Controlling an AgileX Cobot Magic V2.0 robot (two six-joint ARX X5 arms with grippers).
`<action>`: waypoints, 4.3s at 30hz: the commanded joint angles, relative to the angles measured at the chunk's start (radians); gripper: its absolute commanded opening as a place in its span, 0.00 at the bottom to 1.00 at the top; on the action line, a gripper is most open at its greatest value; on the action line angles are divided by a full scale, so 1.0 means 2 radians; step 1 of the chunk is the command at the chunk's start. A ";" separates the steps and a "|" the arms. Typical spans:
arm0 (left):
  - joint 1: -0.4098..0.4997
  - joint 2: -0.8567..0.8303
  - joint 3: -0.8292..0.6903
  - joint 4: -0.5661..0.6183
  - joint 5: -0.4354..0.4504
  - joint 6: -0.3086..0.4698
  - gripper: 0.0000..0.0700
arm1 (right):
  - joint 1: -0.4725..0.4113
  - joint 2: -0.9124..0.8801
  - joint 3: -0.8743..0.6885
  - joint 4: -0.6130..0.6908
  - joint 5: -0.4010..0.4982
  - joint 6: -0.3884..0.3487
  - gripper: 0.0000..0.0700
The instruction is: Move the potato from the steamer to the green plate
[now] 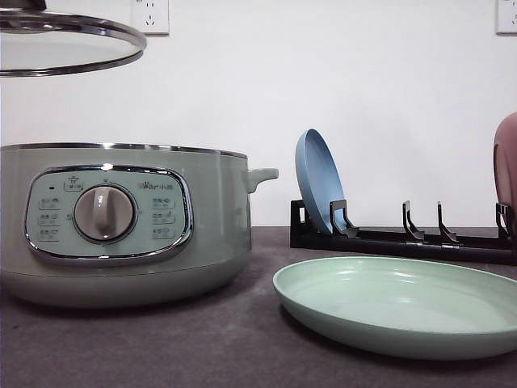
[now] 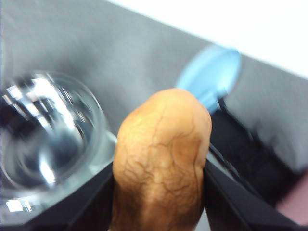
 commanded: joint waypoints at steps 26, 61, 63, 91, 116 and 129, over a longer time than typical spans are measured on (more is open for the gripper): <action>-0.076 -0.006 0.014 0.019 0.003 0.004 0.00 | -0.003 -0.232 -0.683 0.436 -0.119 0.098 0.19; -0.121 0.013 0.014 0.025 0.003 0.005 0.00 | -0.003 -0.181 -0.784 0.550 -0.099 0.158 0.79; -0.123 0.023 0.014 0.029 0.002 0.005 0.00 | -0.003 -0.204 -0.784 0.547 -0.094 0.158 0.79; -0.130 0.134 0.014 0.075 0.000 0.020 0.00 | -0.003 -0.374 -0.714 0.440 -0.064 0.129 0.79; -0.133 0.159 0.014 0.059 -0.015 0.031 0.00 | -0.003 -0.374 -0.714 0.441 -0.061 0.125 0.79; -0.150 0.184 0.014 0.048 -0.035 0.033 0.00 | -0.003 -0.374 -0.714 0.441 -0.060 0.125 0.79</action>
